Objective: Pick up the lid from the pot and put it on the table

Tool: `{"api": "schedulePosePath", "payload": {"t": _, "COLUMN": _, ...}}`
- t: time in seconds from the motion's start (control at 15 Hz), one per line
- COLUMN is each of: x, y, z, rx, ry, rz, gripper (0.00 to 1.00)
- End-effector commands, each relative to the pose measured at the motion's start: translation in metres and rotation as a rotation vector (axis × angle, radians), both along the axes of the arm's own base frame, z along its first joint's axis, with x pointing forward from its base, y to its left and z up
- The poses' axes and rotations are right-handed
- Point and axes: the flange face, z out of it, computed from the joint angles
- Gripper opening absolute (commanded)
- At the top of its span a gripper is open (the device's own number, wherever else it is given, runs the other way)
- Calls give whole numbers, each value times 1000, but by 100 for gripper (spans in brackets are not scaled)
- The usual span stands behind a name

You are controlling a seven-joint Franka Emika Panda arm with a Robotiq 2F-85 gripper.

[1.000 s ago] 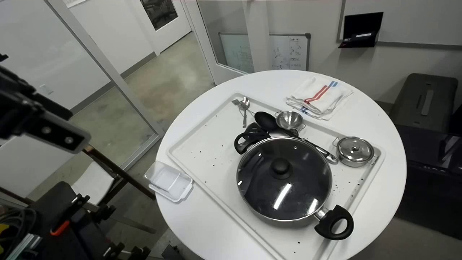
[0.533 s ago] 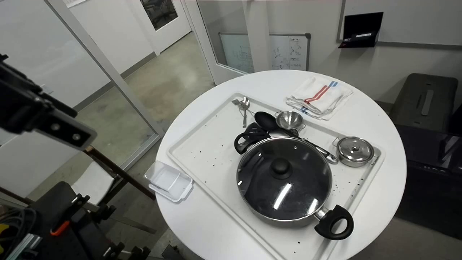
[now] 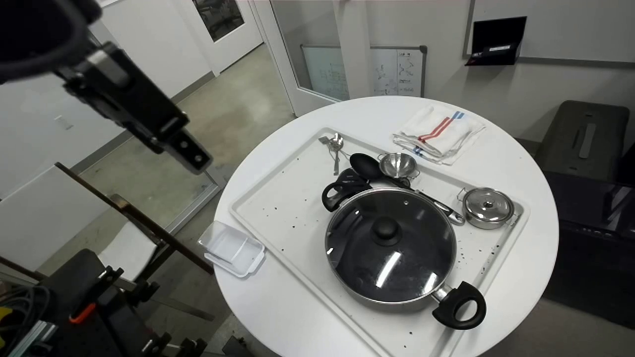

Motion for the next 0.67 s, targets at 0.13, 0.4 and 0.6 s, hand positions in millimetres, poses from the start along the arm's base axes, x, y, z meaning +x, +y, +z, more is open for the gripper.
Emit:
{"api": "schedulePosePath", "payload": {"t": 0.13, "x": 81, "y": -23, "z": -33, "rx": 51, "ry": 124, "rz": -46, "gripper": 100}}
{"api": "schedulePosePath", "payload": {"t": 0.4, "x": 124, "y": -49, "z": -59, "rx": 77, "ry": 193, "rz": -93, "gripper": 100}}
{"api": "schedulePosePath", "payload": {"t": 0.6, "x": 150, "y": -69, "z": -78, "rx": 93, "ry": 233, "rz": -125, "gripper": 100}}
